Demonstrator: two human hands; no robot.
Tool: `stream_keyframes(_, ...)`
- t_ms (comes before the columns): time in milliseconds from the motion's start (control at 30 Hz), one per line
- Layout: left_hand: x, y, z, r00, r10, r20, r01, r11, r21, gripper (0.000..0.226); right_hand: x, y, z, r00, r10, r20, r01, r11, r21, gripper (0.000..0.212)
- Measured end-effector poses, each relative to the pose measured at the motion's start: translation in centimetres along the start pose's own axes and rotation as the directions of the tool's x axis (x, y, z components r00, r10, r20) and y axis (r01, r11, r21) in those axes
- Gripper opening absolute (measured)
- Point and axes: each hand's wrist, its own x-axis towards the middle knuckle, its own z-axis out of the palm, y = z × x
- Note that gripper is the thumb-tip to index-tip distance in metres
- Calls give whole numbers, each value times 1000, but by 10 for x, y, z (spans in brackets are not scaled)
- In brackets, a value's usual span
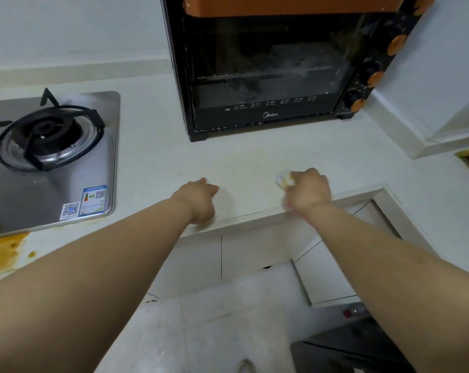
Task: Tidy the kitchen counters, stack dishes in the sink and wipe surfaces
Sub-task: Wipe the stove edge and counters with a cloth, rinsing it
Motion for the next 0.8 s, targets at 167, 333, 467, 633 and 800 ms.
stream_keyframes(167, -2, 1, -7, 999, -19, 46, 19, 1000, 3, 62, -46, -55, 41, 871, -489, 50, 491, 870, -48, 40)
stream_keyframes(333, -1, -7, -3, 996, 16, 82, -17, 1000, 15, 68, -6, 10, 0, 986, -164, -39, 163, 986, -41, 42)
stream_keyframes(467, 1, -5, -7, 995, 1, 96, -4, 999, 32, 66, -34, -21, 23, 941, -339, -1, 339, 940, 34, 44)
stream_keyframes(633, -3, -2, -6, 994, 1, 109, -7, 998, 54, 68, -23, -3, 15, 949, -315, -23, 316, 948, 48, 41)
stream_keyframes(800, -1, -6, -3, 993, 3, 114, -12, 997, 72, 69, -41, -21, 25, 940, -340, -26, 340, 940, 7, 32)
